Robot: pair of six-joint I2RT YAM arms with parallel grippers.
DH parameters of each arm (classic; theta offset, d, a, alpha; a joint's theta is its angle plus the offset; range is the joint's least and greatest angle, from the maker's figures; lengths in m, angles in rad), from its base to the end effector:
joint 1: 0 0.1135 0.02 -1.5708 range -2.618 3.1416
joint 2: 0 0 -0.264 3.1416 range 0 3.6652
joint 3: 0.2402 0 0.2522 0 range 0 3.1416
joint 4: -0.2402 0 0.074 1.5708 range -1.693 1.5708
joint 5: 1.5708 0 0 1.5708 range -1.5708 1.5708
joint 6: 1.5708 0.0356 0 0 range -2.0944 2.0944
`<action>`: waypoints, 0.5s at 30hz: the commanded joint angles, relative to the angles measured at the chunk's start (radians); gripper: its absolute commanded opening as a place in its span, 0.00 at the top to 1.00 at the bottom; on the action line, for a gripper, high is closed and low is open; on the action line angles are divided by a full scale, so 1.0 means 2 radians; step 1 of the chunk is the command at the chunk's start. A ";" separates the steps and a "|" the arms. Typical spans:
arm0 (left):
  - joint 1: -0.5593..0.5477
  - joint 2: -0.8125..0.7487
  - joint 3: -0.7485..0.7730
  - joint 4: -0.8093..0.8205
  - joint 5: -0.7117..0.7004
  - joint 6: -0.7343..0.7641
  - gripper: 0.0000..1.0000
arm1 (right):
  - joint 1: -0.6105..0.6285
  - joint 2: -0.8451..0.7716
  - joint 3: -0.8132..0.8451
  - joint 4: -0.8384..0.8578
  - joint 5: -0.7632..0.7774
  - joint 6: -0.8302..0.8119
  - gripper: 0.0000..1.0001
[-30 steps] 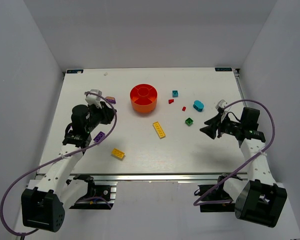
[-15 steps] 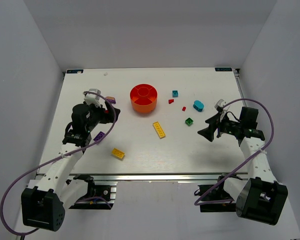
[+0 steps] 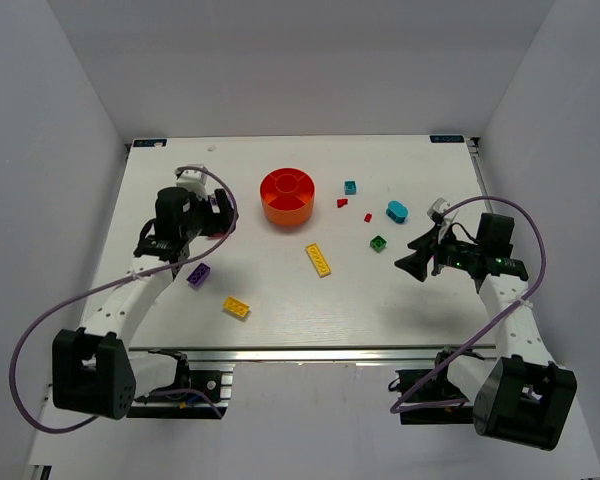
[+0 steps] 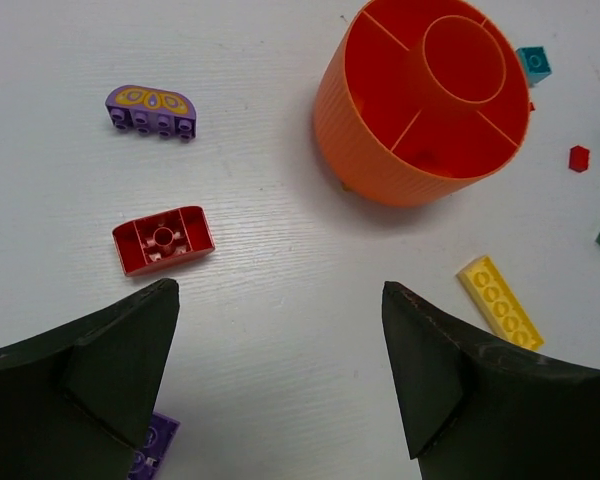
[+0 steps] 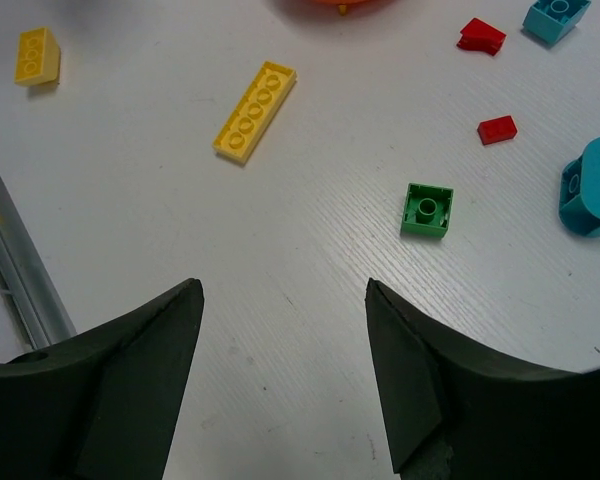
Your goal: Sort the legos into containers by color
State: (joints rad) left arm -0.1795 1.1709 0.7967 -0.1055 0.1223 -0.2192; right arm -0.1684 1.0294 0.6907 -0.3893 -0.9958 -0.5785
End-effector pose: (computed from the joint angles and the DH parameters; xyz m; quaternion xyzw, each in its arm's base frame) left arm 0.2591 -0.0514 0.2725 0.0148 0.8537 -0.1538 0.4973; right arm 0.2067 -0.0048 0.2528 -0.3545 0.7452 0.2747 0.4936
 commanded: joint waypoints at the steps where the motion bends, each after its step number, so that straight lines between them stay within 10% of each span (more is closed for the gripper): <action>1: 0.000 0.045 0.042 -0.010 -0.007 0.028 0.08 | 0.006 -0.009 0.017 0.014 0.002 0.009 0.28; 15: 0.000 0.301 0.279 -0.133 -0.144 -0.067 0.15 | 0.027 -0.035 0.024 0.002 0.007 0.010 0.27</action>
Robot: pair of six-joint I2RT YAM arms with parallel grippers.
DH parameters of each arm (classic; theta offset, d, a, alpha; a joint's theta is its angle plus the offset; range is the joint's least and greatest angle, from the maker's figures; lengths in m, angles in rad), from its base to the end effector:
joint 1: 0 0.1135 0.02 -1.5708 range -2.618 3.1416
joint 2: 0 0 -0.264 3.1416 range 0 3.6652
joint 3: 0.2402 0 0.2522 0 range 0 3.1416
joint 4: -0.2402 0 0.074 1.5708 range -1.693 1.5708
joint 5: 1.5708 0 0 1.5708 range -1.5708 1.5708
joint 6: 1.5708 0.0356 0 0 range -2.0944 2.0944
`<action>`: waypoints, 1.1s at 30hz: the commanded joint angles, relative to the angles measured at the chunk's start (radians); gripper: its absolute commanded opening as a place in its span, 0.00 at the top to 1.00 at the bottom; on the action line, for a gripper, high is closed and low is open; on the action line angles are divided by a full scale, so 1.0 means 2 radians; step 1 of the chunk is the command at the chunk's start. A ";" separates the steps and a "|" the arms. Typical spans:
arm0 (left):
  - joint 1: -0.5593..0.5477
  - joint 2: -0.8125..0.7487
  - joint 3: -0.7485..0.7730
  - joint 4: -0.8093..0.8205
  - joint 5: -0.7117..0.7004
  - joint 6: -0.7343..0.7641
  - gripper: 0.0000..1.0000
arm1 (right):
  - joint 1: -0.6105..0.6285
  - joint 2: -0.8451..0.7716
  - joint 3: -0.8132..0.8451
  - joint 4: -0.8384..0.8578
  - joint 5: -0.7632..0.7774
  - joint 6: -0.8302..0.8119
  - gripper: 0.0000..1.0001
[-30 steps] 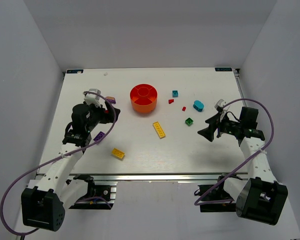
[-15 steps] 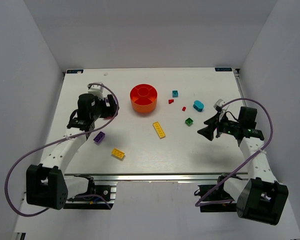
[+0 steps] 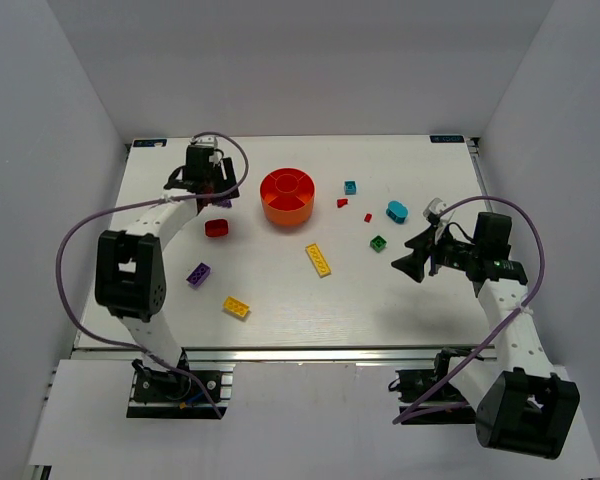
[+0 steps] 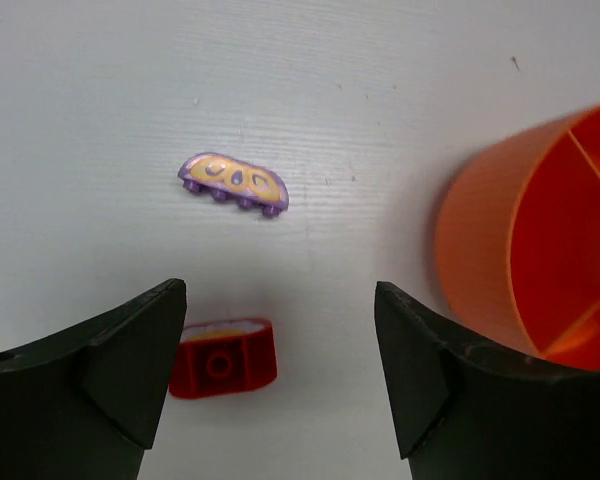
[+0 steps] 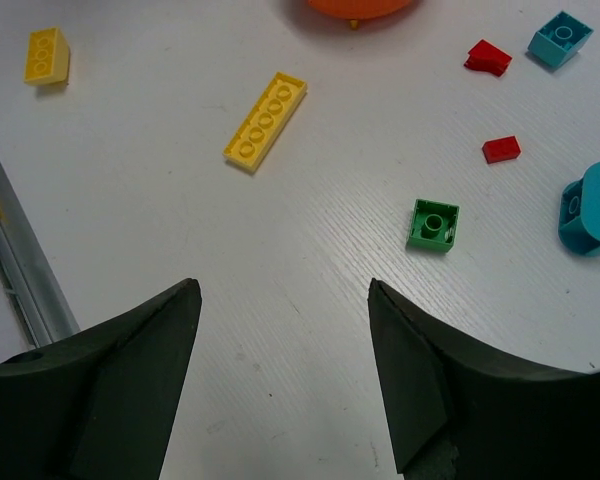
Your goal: Sort the legos into containers by color
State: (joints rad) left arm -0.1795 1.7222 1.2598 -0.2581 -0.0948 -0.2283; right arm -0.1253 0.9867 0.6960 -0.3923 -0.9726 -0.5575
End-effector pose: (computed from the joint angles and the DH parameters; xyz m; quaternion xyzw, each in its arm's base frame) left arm 0.3824 -0.0660 0.2467 -0.0417 0.9092 -0.0412 0.4122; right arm 0.2014 0.0043 0.2616 -0.3672 0.7368 0.2706 0.4991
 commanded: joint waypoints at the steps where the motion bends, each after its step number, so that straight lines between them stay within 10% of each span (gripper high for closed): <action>1: 0.000 0.038 0.059 -0.062 -0.040 -0.076 0.17 | 0.007 -0.015 0.022 0.004 -0.005 0.000 0.27; 17: 0.009 0.176 0.193 -0.133 -0.093 -0.294 0.24 | 0.030 -0.016 0.026 -0.015 -0.004 -0.020 0.27; 33: 0.009 0.244 0.265 -0.185 -0.131 -0.323 0.36 | 0.034 -0.013 0.026 -0.018 0.002 -0.026 0.27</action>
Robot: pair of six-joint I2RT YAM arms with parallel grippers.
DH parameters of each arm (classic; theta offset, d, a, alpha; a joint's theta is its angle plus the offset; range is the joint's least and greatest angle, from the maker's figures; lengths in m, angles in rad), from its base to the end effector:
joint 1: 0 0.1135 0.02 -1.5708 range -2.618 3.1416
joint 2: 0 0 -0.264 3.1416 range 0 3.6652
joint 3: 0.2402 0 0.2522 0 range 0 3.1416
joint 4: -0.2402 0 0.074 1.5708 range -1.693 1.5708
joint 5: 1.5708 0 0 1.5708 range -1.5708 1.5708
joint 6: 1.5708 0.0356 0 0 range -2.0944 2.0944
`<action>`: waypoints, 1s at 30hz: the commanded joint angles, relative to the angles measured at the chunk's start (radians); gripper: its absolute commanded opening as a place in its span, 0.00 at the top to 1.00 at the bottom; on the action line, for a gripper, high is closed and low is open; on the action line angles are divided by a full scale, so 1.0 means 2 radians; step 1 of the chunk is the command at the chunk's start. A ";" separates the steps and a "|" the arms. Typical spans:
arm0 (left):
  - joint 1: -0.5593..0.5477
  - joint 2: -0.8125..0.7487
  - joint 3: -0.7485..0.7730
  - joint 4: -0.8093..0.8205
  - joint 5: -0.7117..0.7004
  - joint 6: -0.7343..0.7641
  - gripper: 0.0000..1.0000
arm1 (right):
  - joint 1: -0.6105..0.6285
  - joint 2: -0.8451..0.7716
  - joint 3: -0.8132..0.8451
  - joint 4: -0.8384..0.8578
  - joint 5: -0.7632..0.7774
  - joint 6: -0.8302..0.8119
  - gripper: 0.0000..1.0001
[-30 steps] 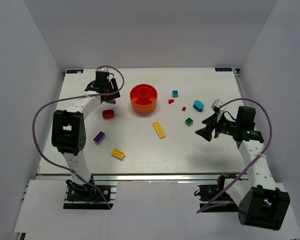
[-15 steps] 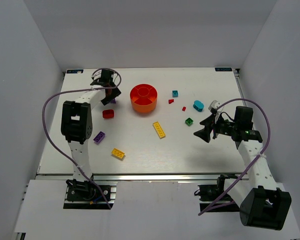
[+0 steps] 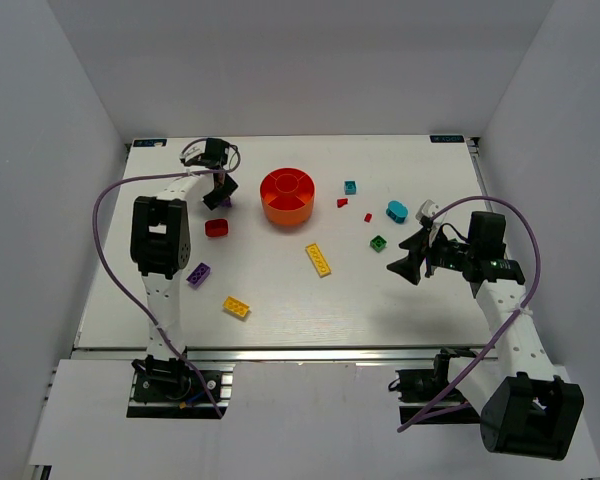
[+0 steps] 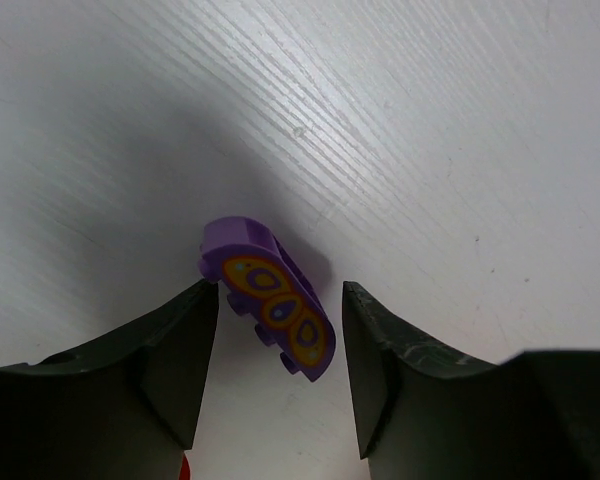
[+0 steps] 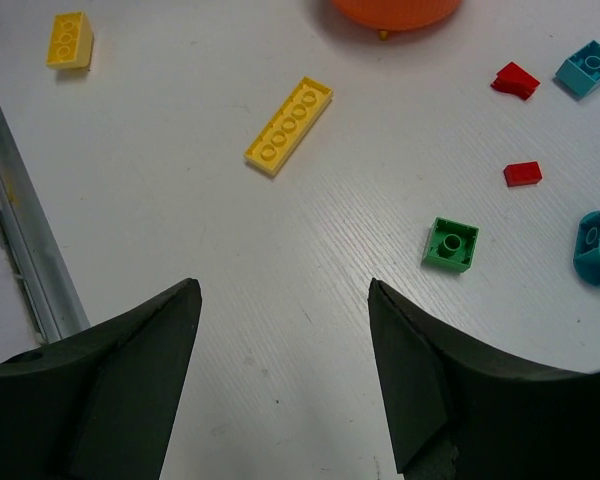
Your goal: Sort the legos into containers by color
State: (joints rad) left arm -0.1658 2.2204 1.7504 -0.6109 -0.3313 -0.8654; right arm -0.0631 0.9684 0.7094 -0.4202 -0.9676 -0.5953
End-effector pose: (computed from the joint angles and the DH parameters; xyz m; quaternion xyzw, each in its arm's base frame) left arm 0.4713 -0.0671 0.1713 -0.3655 0.8852 0.0212 0.2870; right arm 0.1973 0.0169 0.2671 -0.4035 0.7179 0.2738 0.4969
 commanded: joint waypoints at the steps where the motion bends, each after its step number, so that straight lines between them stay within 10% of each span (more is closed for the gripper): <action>1: 0.002 -0.003 0.021 -0.011 -0.012 -0.004 0.38 | 0.003 -0.004 0.020 -0.004 0.000 -0.008 0.27; 16: 0.007 -0.044 0.007 0.051 0.064 0.086 0.95 | 0.002 0.000 0.014 0.005 0.006 -0.003 0.27; 30: -0.005 -0.291 -0.229 0.265 0.397 0.314 1.00 | 0.001 0.013 0.011 0.011 0.007 0.005 0.28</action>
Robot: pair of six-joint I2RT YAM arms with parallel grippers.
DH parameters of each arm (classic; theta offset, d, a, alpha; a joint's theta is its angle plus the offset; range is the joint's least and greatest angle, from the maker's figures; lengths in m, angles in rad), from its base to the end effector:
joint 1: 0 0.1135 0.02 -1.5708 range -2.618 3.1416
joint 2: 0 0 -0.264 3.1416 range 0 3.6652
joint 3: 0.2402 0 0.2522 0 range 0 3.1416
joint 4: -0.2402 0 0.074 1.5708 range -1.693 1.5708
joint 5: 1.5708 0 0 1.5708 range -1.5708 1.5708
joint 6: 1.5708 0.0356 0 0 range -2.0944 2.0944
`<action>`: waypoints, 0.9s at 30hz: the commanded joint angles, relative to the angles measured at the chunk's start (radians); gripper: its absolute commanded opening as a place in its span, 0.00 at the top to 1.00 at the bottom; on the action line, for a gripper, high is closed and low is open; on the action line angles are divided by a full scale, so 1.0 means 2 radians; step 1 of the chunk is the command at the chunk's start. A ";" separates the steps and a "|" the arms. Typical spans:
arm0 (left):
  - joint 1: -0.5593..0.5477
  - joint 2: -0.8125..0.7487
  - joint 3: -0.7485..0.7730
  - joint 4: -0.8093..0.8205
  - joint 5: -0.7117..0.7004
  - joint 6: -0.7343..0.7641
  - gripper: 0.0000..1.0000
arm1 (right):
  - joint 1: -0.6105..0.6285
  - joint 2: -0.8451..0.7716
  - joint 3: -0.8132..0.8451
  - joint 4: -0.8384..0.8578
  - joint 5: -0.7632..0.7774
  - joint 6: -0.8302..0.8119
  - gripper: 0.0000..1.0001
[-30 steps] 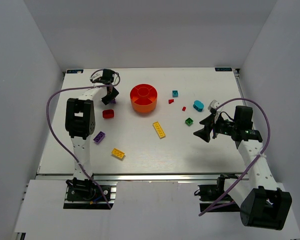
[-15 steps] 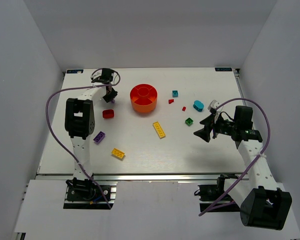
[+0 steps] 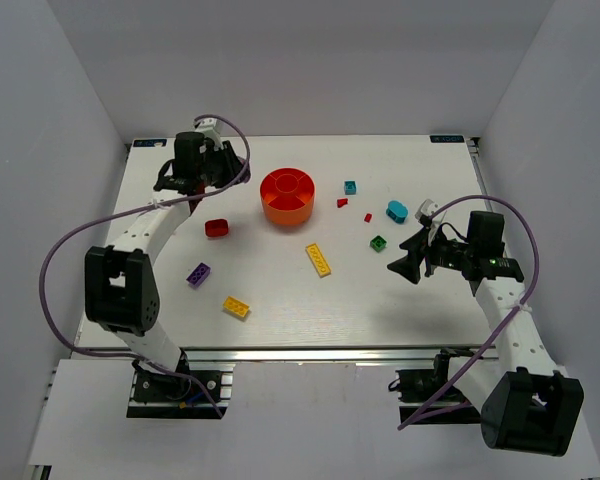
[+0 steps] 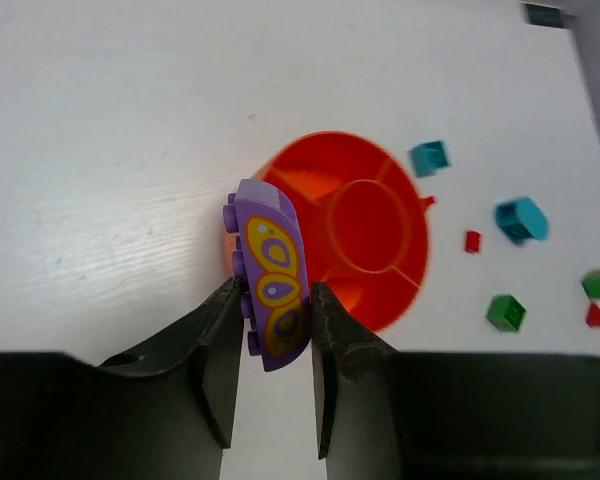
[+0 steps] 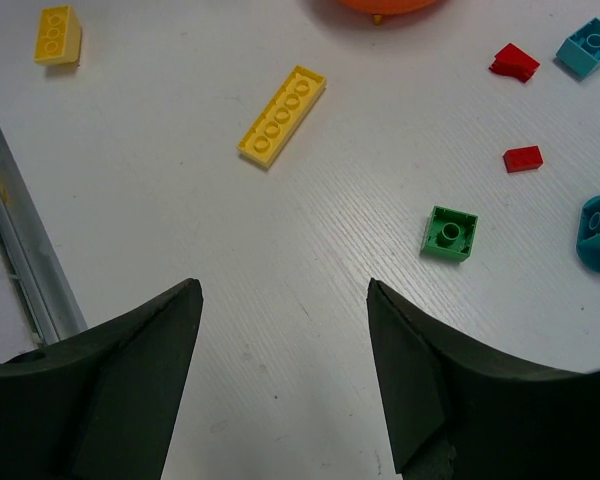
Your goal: Sort the legos into containers by color
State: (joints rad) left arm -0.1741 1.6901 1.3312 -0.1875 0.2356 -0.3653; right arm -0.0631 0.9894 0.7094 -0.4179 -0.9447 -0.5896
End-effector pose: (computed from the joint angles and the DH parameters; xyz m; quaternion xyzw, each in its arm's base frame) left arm 0.3872 -0.0765 0.2893 -0.0253 0.8672 -0.2284 0.4418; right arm 0.2011 0.0162 0.2631 -0.3957 0.7292 0.2699 0.4888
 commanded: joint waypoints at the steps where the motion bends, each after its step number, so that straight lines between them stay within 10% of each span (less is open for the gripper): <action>1: -0.001 -0.026 -0.019 0.053 0.125 0.077 1.00 | 0.002 0.003 0.011 0.013 -0.005 0.003 0.28; 27: -0.025 0.096 0.071 0.035 0.152 0.096 0.78 | 0.001 0.007 0.010 0.009 0.000 -0.002 0.28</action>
State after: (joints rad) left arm -0.2070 1.8946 1.4517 -0.1219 0.5213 -0.1757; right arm -0.0631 1.0019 0.7094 -0.4164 -0.9417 -0.5850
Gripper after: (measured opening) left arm 0.393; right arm 0.722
